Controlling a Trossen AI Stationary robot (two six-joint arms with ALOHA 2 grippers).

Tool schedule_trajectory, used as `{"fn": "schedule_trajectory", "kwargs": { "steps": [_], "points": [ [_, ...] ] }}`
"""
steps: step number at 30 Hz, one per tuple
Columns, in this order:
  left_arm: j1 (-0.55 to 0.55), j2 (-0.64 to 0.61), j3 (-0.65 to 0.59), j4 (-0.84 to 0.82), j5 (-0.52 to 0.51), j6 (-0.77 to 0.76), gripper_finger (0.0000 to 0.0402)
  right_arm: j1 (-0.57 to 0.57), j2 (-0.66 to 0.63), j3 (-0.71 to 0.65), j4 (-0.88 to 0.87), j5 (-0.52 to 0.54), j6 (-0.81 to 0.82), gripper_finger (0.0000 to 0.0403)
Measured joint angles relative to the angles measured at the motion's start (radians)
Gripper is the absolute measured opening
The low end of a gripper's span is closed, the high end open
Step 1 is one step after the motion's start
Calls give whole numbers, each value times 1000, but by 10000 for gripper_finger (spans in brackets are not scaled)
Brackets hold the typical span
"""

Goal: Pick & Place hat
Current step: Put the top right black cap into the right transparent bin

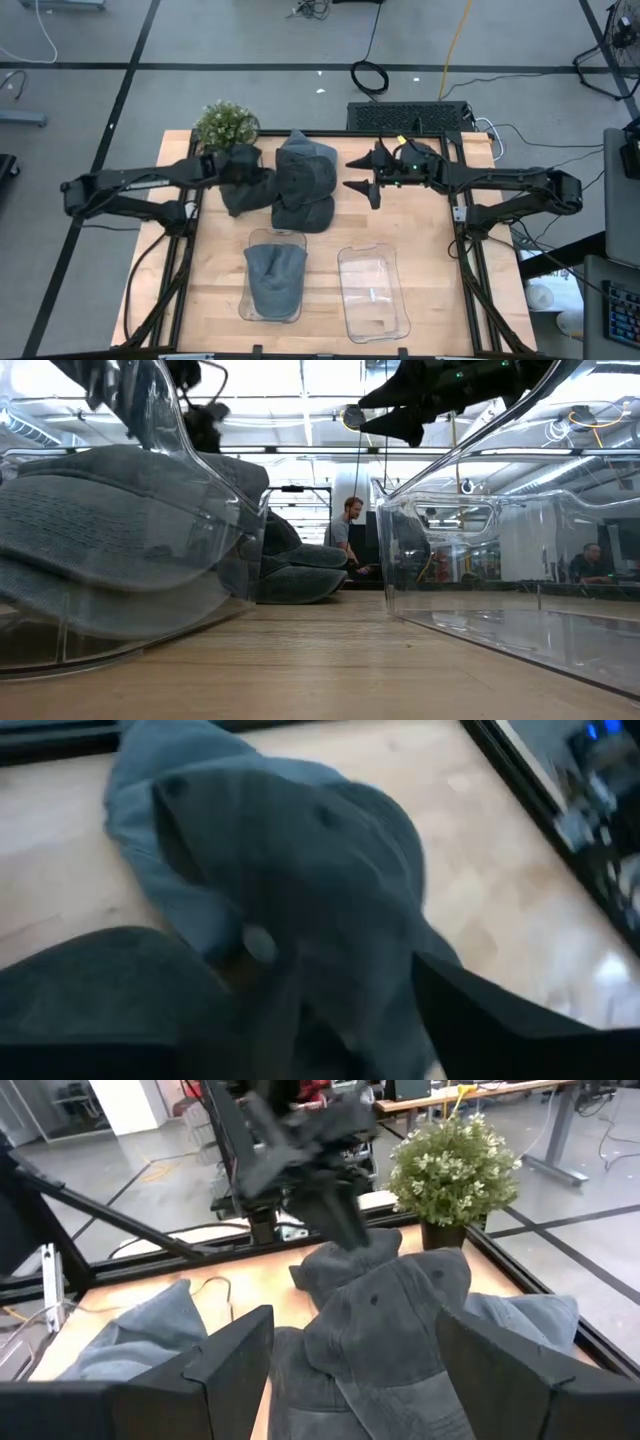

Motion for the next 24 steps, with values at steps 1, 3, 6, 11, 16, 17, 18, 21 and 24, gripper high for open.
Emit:
{"fn": "schedule_trajectory", "kwargs": {
  "steps": [1,3,6,11,16,17,18,21,24],
  "points": [
    [22,16,0,13,6,-16,218,5,1,0,-2,0,-2,265],
    [58,46,0,57,30,-42,240,14,0,0,1,0,-8,265],
    [91,74,1,68,65,-56,262,30,0,0,1,0,-10,265],
    [109,96,1,9,37,-89,265,54,0,0,-1,-1,-18,265],
    [109,99,1,3,26,-110,251,69,0,0,-1,-1,-29,265],
    [109,100,1,15,26,-116,249,71,0,0,-1,-1,-29,265],
    [109,104,1,30,26,-122,249,73,0,0,-1,-1,-31,265],
    [109,128,2,34,28,-140,253,80,0,0,-1,-1,-32,265],
    [104,179,2,30,26,-174,261,90,0,0,0,-1,-32,265]
  ]
}}
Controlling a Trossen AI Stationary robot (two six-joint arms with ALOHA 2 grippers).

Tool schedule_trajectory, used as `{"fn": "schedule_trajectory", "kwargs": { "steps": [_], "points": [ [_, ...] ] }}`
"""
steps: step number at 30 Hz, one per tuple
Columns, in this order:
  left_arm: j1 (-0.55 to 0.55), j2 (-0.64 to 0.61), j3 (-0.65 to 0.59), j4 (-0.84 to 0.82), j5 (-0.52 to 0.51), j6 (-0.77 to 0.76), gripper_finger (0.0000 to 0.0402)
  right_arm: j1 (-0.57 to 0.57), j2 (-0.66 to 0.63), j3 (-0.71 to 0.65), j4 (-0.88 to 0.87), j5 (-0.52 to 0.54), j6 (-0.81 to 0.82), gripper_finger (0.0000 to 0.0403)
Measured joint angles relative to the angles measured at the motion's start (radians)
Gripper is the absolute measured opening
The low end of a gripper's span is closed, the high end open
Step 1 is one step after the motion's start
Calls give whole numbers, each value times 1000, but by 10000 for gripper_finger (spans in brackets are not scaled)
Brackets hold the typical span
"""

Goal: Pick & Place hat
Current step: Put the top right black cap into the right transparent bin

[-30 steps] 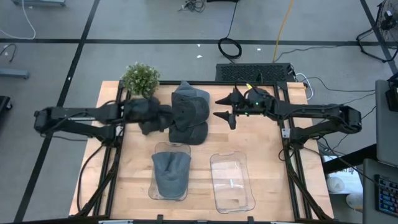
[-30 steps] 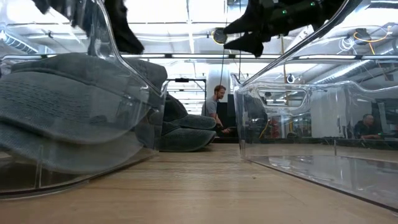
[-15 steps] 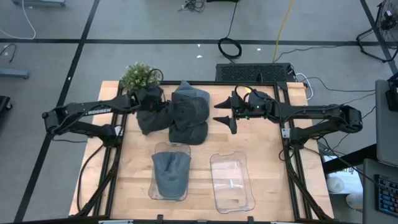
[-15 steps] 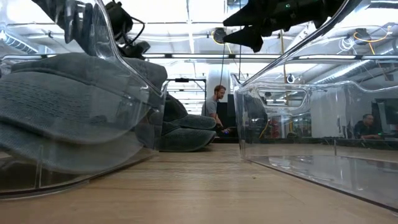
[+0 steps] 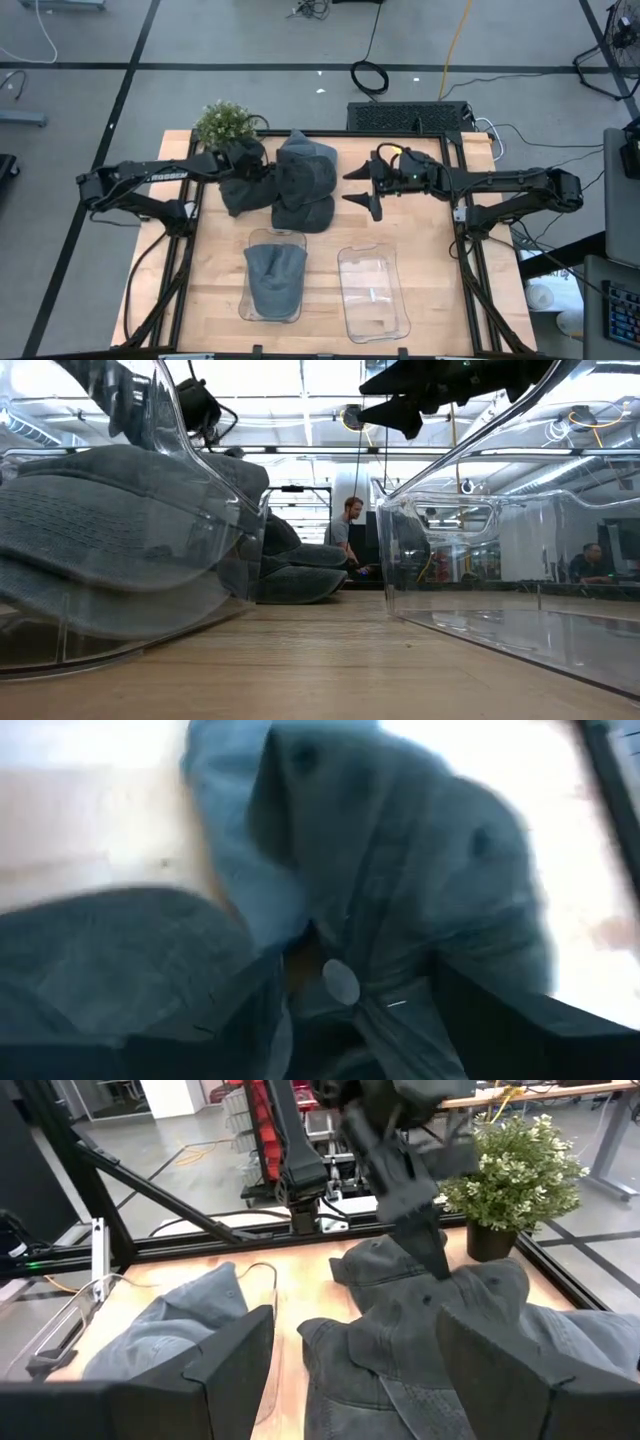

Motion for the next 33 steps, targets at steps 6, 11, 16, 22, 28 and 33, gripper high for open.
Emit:
{"fn": "schedule_trajectory", "kwargs": {
  "steps": [6,11,16,22,28,33],
  "points": [
    [-39,117,0,117,10,-30,270,15,0,0,0,0,-1,265],
    [-55,186,0,282,63,-46,271,15,0,0,0,0,0,265],
    [-56,207,0,399,114,-32,271,15,0,0,0,-1,1,265],
    [-56,207,0,534,145,-35,271,15,0,0,0,-1,-1,265],
    [-56,207,0,663,186,15,271,15,0,0,-4,-1,-7,265],
    [-56,207,0,709,185,34,271,15,0,0,-4,0,-8,265]
  ]
}}
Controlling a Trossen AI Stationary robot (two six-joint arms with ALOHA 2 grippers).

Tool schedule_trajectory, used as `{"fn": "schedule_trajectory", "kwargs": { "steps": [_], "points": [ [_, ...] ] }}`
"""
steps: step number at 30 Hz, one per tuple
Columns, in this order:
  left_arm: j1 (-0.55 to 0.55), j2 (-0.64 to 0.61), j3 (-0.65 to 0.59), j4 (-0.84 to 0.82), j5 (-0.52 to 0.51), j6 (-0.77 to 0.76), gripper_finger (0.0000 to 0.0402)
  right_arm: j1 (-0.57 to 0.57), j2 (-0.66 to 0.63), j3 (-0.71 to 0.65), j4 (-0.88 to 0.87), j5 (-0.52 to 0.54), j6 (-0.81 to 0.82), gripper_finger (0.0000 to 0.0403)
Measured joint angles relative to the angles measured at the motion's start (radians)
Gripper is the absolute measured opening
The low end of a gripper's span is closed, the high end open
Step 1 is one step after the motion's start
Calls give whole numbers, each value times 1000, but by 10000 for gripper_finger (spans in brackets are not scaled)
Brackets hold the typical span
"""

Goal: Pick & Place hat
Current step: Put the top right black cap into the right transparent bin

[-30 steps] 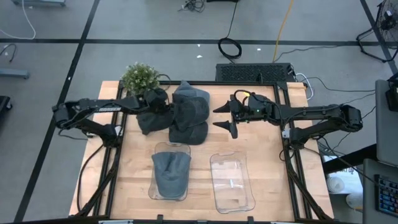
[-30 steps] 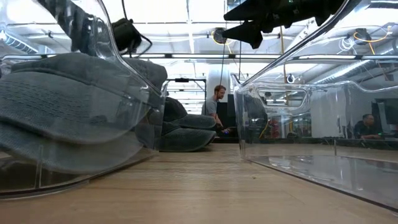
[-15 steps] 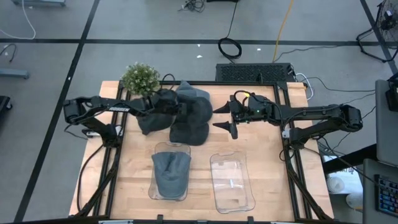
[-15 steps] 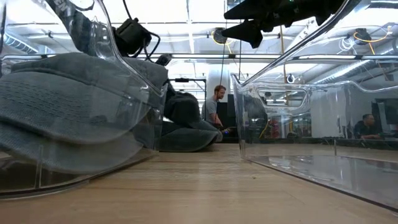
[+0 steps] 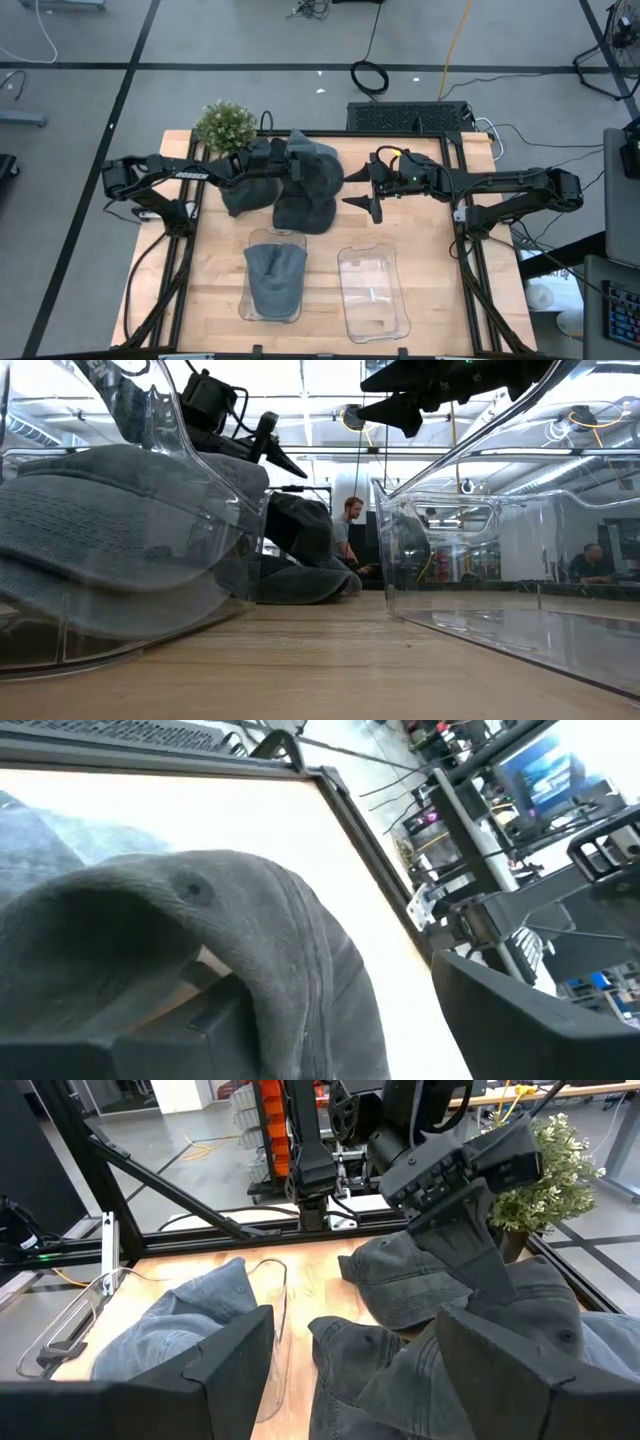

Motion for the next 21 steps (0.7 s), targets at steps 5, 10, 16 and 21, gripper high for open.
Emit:
{"fn": "schedule_trajectory", "kwargs": {
  "steps": [5,10,16,21],
  "points": [
    [-9,0,0,-5,10,11,270,0,0,0,0,1,0,265],
    [-48,0,0,1,64,56,220,0,0,0,0,2,0,265],
    [-99,0,0,-3,78,96,46,0,0,0,21,4,0,265],
    [-103,0,1,-4,81,104,10,0,0,0,37,5,3,265]
  ]
}}
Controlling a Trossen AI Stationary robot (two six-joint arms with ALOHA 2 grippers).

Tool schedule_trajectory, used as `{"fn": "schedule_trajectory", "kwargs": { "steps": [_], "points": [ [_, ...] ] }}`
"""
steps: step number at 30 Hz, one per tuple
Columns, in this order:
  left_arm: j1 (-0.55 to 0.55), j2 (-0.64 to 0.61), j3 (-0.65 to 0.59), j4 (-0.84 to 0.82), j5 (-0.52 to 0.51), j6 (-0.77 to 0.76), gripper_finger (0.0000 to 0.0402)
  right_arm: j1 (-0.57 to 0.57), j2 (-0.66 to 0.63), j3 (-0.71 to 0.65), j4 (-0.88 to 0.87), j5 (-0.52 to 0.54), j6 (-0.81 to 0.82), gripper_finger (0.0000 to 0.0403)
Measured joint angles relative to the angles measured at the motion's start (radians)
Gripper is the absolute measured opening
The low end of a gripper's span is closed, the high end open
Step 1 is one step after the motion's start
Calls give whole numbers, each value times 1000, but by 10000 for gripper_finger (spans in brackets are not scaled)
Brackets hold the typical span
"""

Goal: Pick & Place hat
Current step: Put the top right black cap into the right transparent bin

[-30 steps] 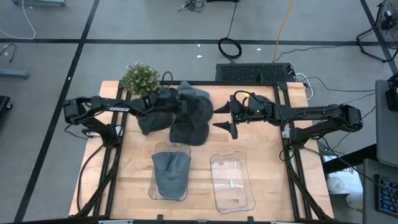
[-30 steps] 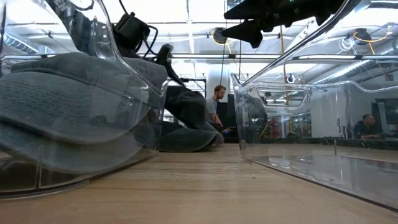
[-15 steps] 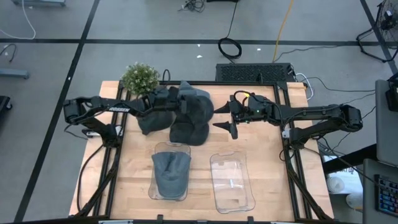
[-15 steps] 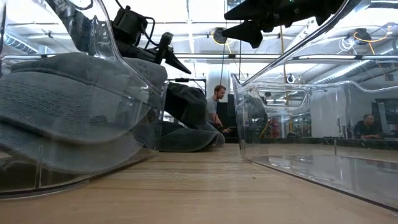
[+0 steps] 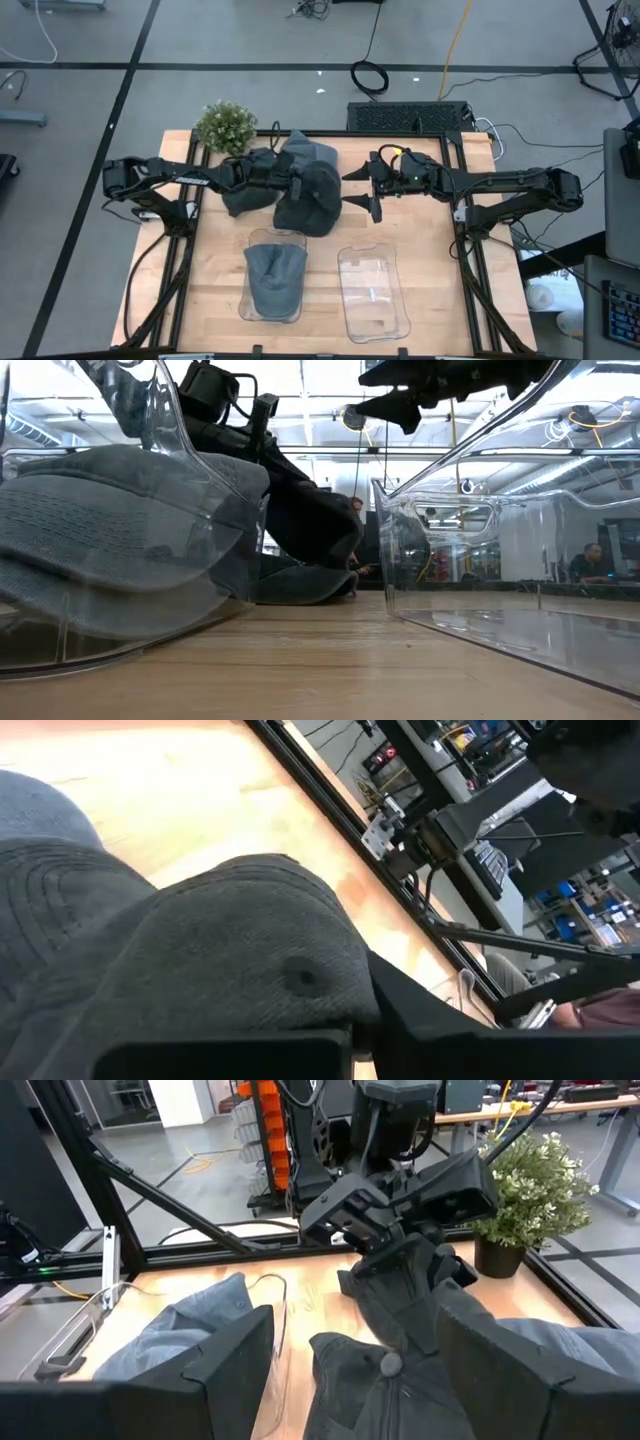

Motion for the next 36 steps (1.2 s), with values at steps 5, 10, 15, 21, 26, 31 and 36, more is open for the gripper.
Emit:
{"fn": "schedule_trajectory", "kwargs": {
  "steps": [5,10,15,21,26,31,36],
  "points": [
    [28,-51,56,-7,130,18,5,-1,0,0,-12,5,7,265],
    [-5,-105,228,-279,326,118,4,-30,0,0,-46,5,10,265],
    [-97,-114,496,-874,364,408,3,-95,0,0,-106,-1,54,265],
    [-252,-105,749,-1197,423,699,2,-162,24,2,-108,-234,109,265],
    [-324,-104,858,-1216,393,779,2,-173,104,2,13,-477,172,265],
    [-345,-104,883,-1182,335,783,2,-177,220,1,270,-652,320,265],
    [-362,-92,883,-1133,324,795,2,-163,361,2,644,-765,513,265]
  ]
}}
